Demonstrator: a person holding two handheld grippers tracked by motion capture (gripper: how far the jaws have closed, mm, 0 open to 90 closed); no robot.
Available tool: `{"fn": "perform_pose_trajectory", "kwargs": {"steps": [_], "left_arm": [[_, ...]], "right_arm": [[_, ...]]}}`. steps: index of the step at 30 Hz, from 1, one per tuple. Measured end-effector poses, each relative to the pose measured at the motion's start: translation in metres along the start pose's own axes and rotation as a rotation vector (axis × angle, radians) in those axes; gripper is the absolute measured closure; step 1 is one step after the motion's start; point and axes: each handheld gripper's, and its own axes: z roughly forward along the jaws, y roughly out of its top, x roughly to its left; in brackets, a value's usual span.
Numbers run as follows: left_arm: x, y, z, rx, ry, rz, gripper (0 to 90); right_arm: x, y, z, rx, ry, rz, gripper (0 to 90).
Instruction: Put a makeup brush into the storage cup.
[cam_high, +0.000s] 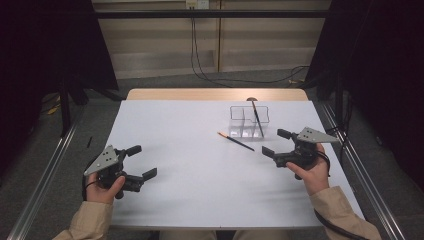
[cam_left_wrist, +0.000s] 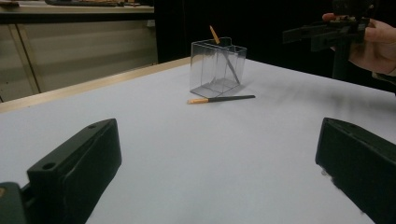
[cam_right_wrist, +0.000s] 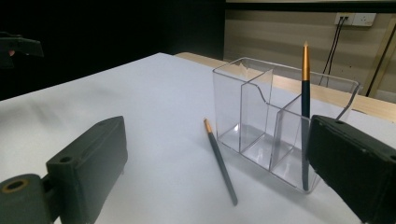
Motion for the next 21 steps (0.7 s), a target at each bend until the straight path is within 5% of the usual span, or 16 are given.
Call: {"fn": "perform_pose_trajectory", "kwargs": {"steps": [21], "left_arm": [[0.001, 0.000, 0.000, -0.002, -0.002, 0.002, 0.0]], "right_arm": [[0.007, -0.008, -0.020, -0.010, -0.002, 0.009, 5.0]]}}
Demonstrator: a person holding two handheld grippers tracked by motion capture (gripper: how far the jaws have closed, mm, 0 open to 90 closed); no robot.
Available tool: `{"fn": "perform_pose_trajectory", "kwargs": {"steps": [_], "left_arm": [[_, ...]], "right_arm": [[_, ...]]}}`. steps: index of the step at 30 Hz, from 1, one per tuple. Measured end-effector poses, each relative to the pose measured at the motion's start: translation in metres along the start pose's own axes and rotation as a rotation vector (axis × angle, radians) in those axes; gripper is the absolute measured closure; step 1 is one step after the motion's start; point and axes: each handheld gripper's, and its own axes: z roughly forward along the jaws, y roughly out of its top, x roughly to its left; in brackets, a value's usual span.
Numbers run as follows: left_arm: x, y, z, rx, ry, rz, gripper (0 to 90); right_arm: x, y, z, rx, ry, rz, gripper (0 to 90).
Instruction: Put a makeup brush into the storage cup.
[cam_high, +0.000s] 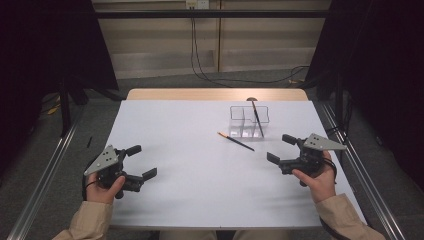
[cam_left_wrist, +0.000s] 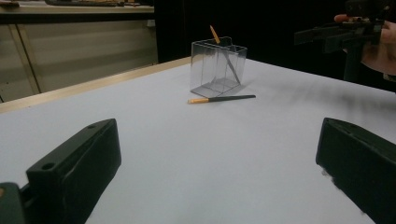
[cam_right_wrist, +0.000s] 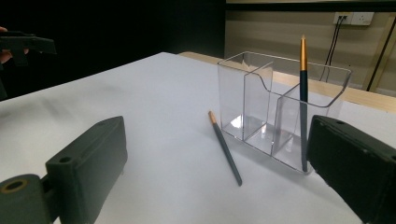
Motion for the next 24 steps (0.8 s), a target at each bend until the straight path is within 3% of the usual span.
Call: {"fn": "perform_pose_trajectory", "kwargs": {"steps": [24], "left_arm": [[0.000, 0.000, 0.001, 0.001, 0.004, -0.006, 0.0]], "right_arm": [[0.007, -0.009, -0.029, 0.007, -0.007, -0.005, 4.6]]}}
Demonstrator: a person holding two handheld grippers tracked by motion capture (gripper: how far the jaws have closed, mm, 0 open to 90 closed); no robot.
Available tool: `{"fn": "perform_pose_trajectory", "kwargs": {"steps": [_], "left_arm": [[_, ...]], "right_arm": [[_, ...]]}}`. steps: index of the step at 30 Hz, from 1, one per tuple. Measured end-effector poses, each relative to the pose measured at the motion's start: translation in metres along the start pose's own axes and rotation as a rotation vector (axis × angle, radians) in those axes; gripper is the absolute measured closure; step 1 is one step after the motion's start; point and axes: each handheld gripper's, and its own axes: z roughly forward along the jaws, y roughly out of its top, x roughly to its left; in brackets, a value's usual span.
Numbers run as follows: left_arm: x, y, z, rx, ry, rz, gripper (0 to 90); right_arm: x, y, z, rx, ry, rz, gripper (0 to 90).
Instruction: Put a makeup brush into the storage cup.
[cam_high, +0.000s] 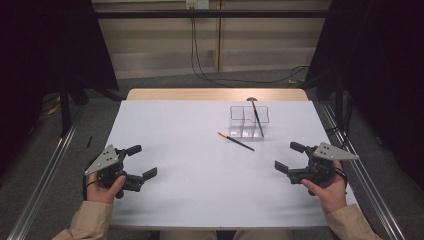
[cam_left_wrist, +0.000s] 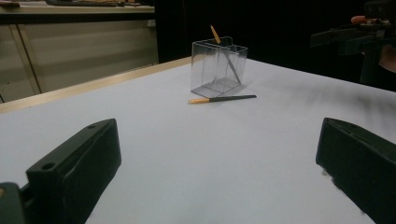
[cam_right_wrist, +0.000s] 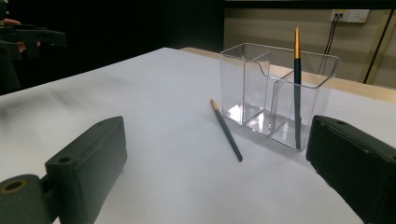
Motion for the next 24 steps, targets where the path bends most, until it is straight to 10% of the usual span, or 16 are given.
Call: {"fn": "perform_pose_trajectory", "kwargs": {"steps": [24], "left_arm": [[0.000, 0.000, 0.000, 0.001, 0.002, 0.006, 0.0]], "right_arm": [[0.001, -0.006, -0.012, 0.010, -0.024, 0.006, 4.3]]}}
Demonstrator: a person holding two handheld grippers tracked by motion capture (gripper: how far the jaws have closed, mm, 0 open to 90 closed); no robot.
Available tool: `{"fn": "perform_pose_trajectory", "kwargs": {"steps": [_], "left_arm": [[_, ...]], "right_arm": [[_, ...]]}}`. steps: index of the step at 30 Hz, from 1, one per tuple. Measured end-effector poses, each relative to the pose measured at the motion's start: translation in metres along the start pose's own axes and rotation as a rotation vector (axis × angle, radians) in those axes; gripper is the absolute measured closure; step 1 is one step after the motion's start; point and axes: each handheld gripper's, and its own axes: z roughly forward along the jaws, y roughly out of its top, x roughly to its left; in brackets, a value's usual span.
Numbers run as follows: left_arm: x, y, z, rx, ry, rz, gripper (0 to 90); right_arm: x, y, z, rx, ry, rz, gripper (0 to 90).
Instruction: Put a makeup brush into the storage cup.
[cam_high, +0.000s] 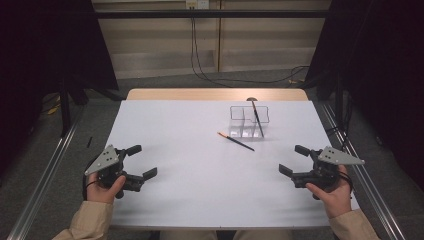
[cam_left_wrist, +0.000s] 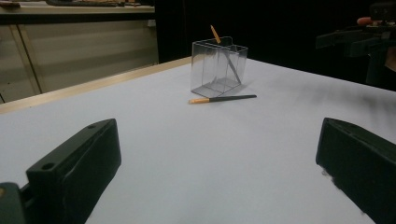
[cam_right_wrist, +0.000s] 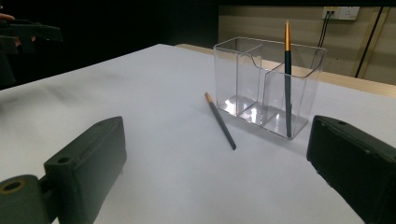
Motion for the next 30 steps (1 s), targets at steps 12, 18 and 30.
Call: {"fn": "perform_pose_trajectory", "kwargs": {"steps": [12, 18, 30], "left_arm": [[0.000, 0.000, 0.000, 0.000, -0.001, 0.001, 0.0], [0.000, 0.000, 0.000, -0.003, -0.001, -0.002, 0.0], [0.000, 0.000, 0.000, -0.001, -0.001, 0.002, 0.0]], "right_arm": [[0.001, 0.005, 0.017, 0.033, 0.020, -0.012, 4.6], [-0.001, 0.009, 0.030, 0.038, 0.033, -0.010, 4.9], [0.000, 0.018, 0.056, 0.043, 0.052, -0.011, 5.3]]}}
